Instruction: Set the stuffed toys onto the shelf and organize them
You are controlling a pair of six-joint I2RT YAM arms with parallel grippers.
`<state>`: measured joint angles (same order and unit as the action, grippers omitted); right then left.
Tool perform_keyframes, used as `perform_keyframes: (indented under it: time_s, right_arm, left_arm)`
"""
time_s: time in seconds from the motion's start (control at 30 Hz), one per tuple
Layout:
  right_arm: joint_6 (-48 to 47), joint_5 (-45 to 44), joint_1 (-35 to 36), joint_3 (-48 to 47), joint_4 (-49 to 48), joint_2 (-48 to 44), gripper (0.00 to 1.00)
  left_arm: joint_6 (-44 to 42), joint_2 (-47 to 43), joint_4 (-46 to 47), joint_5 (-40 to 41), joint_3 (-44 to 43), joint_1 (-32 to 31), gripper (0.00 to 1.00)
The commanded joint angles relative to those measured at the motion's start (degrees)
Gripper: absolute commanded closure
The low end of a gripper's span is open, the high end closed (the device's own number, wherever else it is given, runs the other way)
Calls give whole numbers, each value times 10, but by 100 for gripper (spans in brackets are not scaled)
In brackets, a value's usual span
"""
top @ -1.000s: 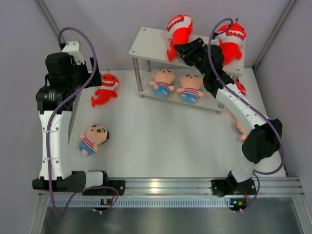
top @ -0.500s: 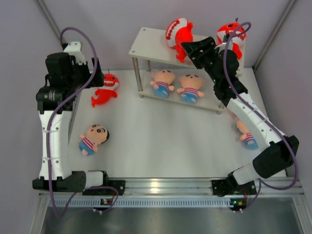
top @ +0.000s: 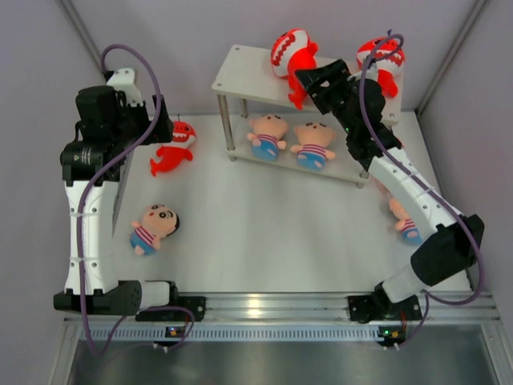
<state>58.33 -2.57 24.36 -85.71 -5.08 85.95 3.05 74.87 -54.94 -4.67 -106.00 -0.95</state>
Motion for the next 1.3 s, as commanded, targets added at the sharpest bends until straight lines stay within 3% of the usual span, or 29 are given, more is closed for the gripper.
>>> perform_keyframes:
  time_s: [0.0,0.2,0.3,0.33,0.63,0.87,1.03,1.27]
  right_arm:
    - [-5,22,-1,-61,5,30,29]
    - [-32,36,-1,-110,39,56,27]
    - [-65,0,3,-101,70,24,10]
    - [-86,-12,8,-95,72,14,1]
    - [-168,-86,37,-96,111,-16,1]
    - [-164,-98,38,-88,119,-17,1]
    - [-270,-162,80,-112,110,-51,0]
    - [-279,-138,84,-96,141,-70,1]
  left_arm:
    - [-1,-6,4,2,-3,2,2]
    - [-1,-5,4,-2,-4,2,2]
    - [-1,-5,4,-1,-4,2,2]
    - [-1,-5,4,-2,-4,2,2]
    - [4,-3,4,-21,-10,2,2]
    - [0,-7,4,-16,-9,2,2]
    - [-6,-3,4,-17,-4,2,2]
    - [-16,6,7,-29,19,2,2]
